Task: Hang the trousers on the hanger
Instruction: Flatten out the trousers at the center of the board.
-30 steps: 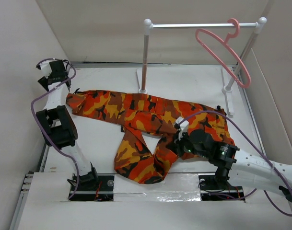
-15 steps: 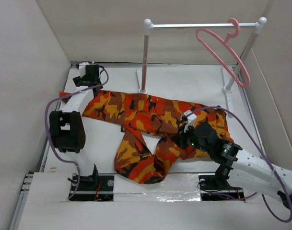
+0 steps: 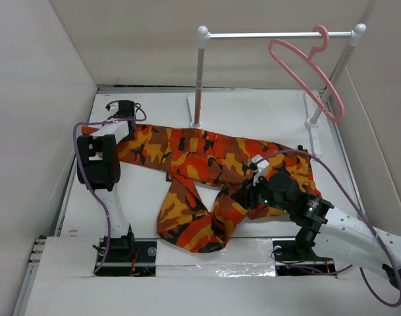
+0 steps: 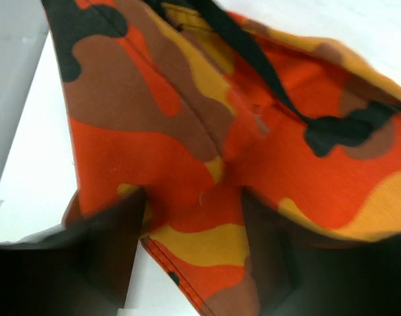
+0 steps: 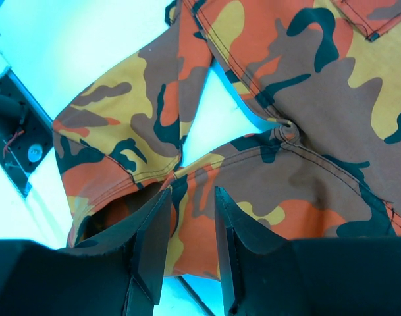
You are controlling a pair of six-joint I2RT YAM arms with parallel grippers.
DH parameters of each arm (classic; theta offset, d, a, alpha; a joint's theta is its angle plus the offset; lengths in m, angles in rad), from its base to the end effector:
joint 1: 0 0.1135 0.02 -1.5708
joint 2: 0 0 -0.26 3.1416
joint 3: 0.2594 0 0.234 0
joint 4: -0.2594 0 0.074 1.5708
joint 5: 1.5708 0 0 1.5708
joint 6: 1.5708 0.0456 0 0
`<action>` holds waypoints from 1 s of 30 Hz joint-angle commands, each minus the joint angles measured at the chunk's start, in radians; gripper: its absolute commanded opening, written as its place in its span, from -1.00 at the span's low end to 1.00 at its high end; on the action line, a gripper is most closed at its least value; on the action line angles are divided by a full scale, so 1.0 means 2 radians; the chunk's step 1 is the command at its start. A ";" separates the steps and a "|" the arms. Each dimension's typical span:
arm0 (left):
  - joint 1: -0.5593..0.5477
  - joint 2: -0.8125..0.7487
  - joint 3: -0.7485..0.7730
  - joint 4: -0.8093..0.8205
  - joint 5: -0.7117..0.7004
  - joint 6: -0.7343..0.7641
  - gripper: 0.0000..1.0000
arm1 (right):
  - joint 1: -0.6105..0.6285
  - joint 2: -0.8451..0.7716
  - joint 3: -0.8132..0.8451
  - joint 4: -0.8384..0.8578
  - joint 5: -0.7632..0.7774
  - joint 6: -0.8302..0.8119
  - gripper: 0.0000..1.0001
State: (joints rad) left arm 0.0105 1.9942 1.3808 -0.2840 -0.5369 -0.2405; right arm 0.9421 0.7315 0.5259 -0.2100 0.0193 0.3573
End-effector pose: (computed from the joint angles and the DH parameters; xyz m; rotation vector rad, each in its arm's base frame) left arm 0.4166 0.0277 0.1809 -0.5215 2.3157 0.5508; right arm 0.1004 0.1366 0.2515 -0.5873 1.9965 0.8045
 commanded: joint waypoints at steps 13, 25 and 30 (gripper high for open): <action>0.112 -0.134 -0.074 0.010 -0.187 -0.111 -0.77 | -0.002 0.035 -0.016 0.067 -0.042 -0.002 -0.36; 0.144 -0.214 -0.095 0.025 -0.115 -0.143 0.42 | -0.002 -0.007 -0.011 0.026 0.016 -0.011 -0.39; 0.033 -0.253 -0.100 0.054 -0.072 -0.131 0.20 | -0.032 -0.025 -0.002 0.010 0.059 0.016 -1.00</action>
State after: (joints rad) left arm 0.2173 1.5799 1.1893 -0.2394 -0.7532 -0.5064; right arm 0.9215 0.6964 0.4946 -0.1776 0.0483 0.3573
